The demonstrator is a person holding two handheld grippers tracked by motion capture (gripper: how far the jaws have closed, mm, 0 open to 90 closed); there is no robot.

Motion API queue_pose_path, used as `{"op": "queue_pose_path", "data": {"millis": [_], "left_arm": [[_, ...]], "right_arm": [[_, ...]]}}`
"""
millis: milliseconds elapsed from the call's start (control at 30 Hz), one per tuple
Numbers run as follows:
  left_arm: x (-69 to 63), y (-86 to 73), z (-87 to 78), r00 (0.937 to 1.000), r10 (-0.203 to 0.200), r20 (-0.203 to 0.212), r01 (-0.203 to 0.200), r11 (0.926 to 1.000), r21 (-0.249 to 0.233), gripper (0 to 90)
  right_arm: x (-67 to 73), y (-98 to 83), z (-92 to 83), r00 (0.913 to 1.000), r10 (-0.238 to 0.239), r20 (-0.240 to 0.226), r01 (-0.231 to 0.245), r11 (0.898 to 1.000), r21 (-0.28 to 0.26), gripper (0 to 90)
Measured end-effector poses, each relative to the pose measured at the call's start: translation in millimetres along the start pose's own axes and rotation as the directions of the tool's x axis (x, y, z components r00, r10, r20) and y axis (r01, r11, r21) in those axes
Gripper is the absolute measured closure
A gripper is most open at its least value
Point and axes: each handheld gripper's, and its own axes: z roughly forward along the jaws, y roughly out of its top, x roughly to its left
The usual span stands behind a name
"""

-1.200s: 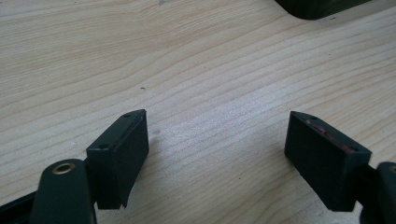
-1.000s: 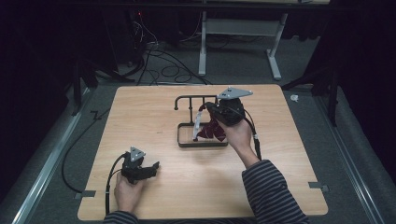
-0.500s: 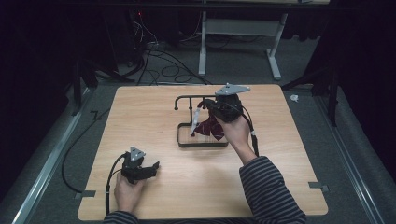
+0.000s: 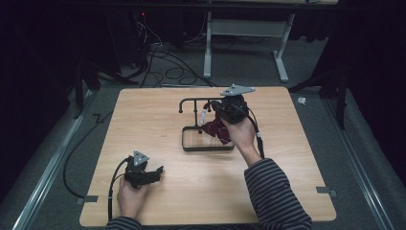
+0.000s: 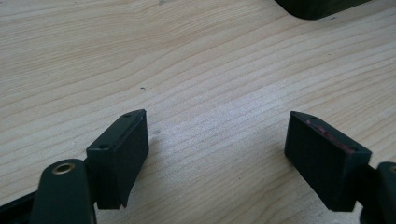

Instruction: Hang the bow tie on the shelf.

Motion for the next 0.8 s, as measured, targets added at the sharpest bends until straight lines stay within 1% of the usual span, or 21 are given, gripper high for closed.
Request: {"op": "queue_pose_path", "data": {"millis": [167,333,433,600,800], "left_arm": [[0.0,-0.1,0.1,1.0,0.0,0.0,0.0,1.0,-0.001,22.3],[0.0,0.0,0.0,1.0,0.0,0.0,0.0,1.0,0.0,22.3],[0.0,0.0,0.0,1.0,0.0,0.0,0.0,1.0,0.0,22.3],[0.0,0.0,0.0,1.0,0.0,0.0,0.0,1.0,0.0,22.3],[0.0,0.0,0.0,1.0,0.0,0.0,0.0,1.0,0.0,22.3]], "right_arm": [[-0.8,-0.6,1.3,1.0,0.003,0.002,-0.003,1.0,0.013,89.2],[-0.7,-0.5,0.6,1.0,-0.004,0.008,0.003,1.0,0.011,87.8],[-1.5,-0.7,0.2,1.0,-0.003,0.009,0.003,1.0,0.014,85.8],[-3.1,-1.2,-1.3,1.0,0.001,0.008,-0.001,1.0,0.012,84.8],[-3.1,-0.6,-9.7,1.0,-0.006,0.006,0.006,1.0,0.005,83.1]]}}
